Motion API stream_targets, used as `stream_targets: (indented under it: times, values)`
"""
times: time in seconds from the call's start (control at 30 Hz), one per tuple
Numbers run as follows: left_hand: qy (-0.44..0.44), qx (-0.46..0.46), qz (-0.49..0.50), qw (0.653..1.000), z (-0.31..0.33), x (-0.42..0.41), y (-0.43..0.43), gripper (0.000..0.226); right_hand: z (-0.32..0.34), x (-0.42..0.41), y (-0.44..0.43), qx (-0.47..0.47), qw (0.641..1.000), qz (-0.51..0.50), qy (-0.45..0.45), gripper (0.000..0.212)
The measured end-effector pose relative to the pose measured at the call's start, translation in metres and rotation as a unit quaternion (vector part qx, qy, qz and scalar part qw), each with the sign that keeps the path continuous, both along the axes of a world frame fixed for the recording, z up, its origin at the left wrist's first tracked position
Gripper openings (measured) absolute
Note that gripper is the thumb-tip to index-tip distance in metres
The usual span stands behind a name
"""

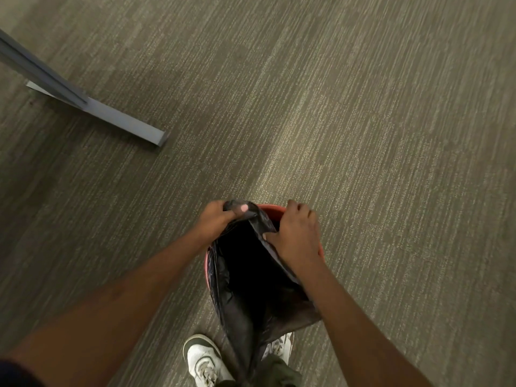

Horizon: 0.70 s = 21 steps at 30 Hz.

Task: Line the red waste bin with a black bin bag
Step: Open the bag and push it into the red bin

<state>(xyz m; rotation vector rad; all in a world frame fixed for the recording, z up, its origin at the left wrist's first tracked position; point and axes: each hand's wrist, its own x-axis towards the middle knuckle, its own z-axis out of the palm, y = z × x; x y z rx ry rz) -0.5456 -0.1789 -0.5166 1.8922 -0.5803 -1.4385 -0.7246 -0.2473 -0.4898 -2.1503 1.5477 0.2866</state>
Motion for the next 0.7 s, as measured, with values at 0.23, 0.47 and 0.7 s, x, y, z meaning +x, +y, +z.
stream_targets:
  times: [0.23,0.47,0.7]
  values:
    - [-0.130,0.070,-0.043,0.988,-0.027,0.008,-0.021,0.023,-0.069,-0.018,-0.039,0.134,0.980,-0.081,-0.124,0.016]
    - [-0.244,0.092,-0.098,0.960,-0.055,0.008,-0.032,0.025,-0.093,-0.031,-0.070,0.113,0.979,-0.114,-0.127,0.027]
    - [-0.295,0.121,-0.105,0.942,-0.074,0.014,-0.045,0.026,-0.118,-0.047,-0.093,0.122,0.979,-0.070,-0.147,0.046]
